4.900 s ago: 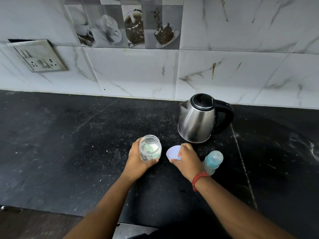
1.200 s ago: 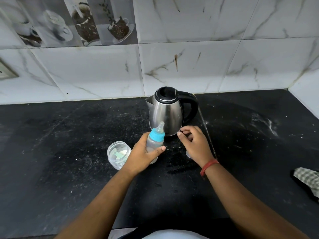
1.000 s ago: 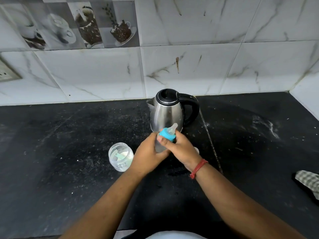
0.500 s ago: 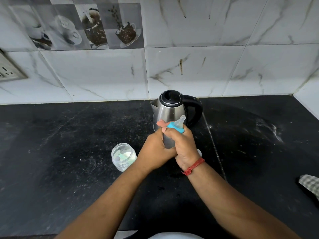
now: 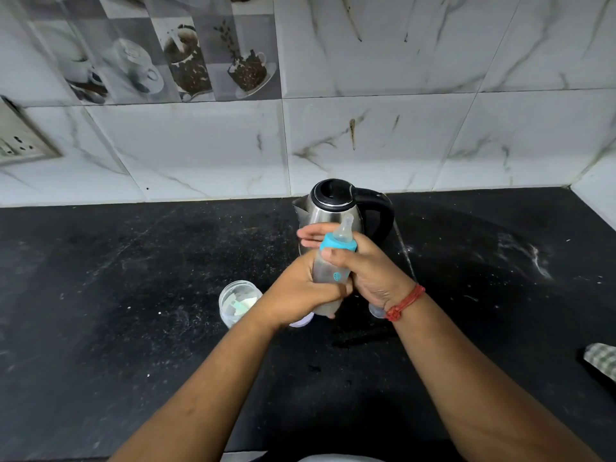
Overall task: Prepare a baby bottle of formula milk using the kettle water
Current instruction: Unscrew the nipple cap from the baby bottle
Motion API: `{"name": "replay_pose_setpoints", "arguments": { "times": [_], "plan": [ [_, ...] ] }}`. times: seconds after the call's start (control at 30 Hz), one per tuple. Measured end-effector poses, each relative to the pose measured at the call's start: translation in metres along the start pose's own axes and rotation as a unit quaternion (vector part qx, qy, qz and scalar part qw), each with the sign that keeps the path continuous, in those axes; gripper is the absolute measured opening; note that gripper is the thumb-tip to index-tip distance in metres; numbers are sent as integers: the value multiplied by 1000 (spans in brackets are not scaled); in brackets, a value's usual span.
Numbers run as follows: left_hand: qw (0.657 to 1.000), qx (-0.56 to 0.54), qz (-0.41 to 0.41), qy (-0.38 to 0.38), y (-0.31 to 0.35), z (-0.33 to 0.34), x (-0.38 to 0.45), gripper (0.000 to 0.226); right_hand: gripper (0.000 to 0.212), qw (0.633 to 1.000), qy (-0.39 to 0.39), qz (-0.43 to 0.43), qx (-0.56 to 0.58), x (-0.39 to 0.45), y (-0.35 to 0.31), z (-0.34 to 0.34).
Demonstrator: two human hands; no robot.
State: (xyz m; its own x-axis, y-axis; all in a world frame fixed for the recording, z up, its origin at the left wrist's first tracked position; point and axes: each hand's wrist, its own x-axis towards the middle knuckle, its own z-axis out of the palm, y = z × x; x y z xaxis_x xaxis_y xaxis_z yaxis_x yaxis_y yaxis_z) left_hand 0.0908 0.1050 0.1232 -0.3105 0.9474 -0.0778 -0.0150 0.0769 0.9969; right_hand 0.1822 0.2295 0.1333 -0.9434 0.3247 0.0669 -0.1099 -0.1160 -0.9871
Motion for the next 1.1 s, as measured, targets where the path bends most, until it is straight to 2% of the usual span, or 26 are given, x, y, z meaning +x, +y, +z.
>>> {"name": "replay_pose_setpoints", "arguments": {
  "times": [0.07, 0.13, 0.2, 0.23, 0.27, 0.33, 0.37, 0.43, 0.5, 0.53, 0.63, 0.73, 0.8, 0.87, 1.0, 1.1],
  "plan": [
    [990, 108, 18, 87, -5, 0, 5, 32, 39, 994, 102, 19, -30, 0, 0, 6],
    [963, 217, 42, 151, -7, 1, 6, 53, 26, 985, 168, 27, -33, 1, 3, 16],
    [967, 206, 38, 145, -5, 6, 4, 49, 19, 980, 195, 36, -21, 2, 5, 21],
    [981, 156, 30, 109, -3, 7, 2, 39, 16, 983, 182, 34, -11, 1, 4, 21],
    [995, 86, 18, 53, -1, 6, 0, 27, 14, 990, 135, 26, 12, 0, 1, 19],
    [995, -57, -11, -83, 3, -2, -9, 15, 13, 998, -24, 0, 54, -7, -7, 13],
    [984, -103, -20, -142, 4, -5, -12, 18, 18, 994, -92, -12, 59, -11, -12, 11],
    [973, -134, -18, -187, 7, -6, -14, 20, 41, 990, -134, -24, 45, -11, -14, 5],
    [981, -127, -17, -143, 11, -1, -12, 25, 70, 995, -88, -7, 39, -6, -14, 2],
    [988, -117, -16, -104, 12, 0, -11, 28, 74, 998, -44, 12, 34, -4, -15, 1],
    [997, -68, -9, -25, 6, -8, -6, 31, 57, 998, 49, 21, 16, -4, -12, -5],
    [997, -67, -12, -36, 6, -12, -10, 33, 63, 997, 57, -3, 45, -8, -7, -7],
    [995, -87, -15, -42, 4, -11, -12, 33, 70, 995, 24, -6, 94, -10, -7, -7],
    [995, -90, -20, -30, 2, -9, -13, 34, 68, 993, -3, 1, 115, -13, -6, -8],
    [998, -63, -19, -12, -2, -12, -14, 40, 72, 998, 53, 12, 27, -14, -5, -3],
    [998, -63, -20, -1, -6, -13, -15, 40, 65, 997, 77, 11, -25, -14, -2, -2]
  ]
}}
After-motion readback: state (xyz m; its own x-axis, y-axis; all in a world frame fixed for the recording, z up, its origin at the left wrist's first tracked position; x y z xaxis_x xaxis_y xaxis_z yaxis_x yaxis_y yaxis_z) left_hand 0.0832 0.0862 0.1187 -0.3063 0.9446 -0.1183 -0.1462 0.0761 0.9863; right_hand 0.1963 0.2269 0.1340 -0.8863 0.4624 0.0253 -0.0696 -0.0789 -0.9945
